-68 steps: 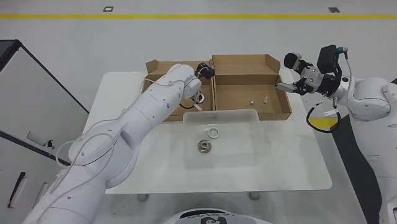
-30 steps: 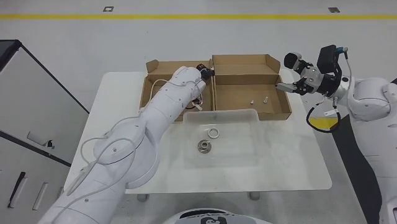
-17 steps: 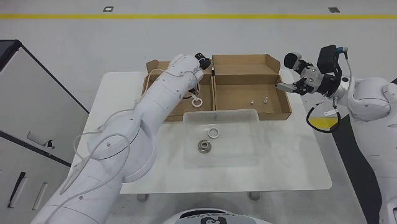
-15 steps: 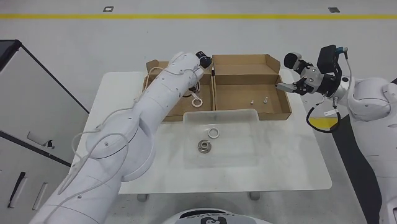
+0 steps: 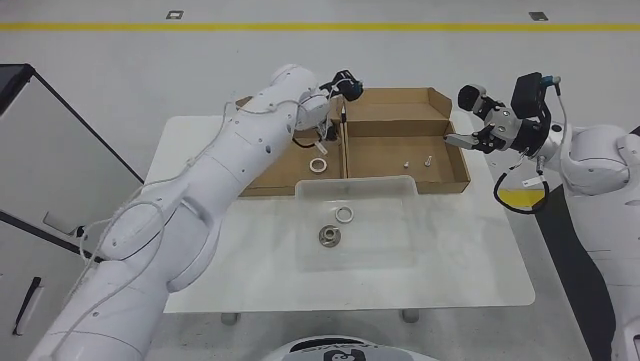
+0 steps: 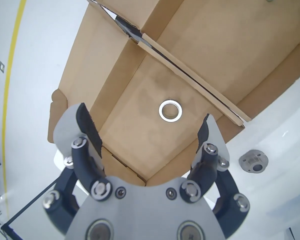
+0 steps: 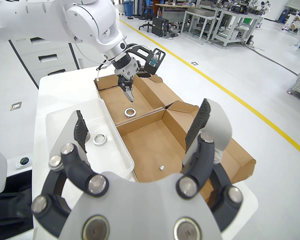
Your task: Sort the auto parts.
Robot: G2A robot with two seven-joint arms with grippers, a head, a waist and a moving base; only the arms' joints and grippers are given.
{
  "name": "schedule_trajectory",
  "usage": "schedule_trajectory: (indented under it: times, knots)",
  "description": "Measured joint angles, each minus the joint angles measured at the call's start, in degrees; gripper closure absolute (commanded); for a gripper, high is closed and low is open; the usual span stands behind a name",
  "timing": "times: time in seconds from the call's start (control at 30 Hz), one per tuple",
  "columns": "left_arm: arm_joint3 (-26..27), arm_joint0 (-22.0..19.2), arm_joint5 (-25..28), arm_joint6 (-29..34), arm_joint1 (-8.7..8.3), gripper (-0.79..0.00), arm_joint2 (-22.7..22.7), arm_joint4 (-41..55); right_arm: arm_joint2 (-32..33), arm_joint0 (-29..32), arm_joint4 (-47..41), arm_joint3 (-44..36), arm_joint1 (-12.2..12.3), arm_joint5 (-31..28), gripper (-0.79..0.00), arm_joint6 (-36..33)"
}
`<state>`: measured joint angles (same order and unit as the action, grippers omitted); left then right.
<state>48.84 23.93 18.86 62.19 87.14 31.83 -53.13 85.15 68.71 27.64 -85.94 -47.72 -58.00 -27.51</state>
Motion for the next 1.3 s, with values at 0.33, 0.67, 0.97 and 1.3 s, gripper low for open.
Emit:
schedule_trajectory:
  times: [0.33,0.67,0.97,1.3]
  knots:
    - [34.2,18.5,5.0,11.1,-10.84,-0.785,16.6,-7.3,0.0,0.0,0.0,0.0,0.0,0.0,-0.785,0.0]
    - [47.4,24.0,9.7,13.6,-14.58,-0.785,19.9,-1.5,0.0,0.0,0.0,0.0,0.0,0.0,-0.785,0.0]
    - [48.8,18.7,6.6,16.6,-17.01,-0.785,13.7,11.4,0.0,0.0,0.0,0.0,0.0,0.0,-0.785,0.0]
    - [48.8,18.8,6.6,16.6,-17.00,-0.785,13.7,11.1,0.0,0.0,0.0,0.0,0.0,0.0,-0.785,0.0]
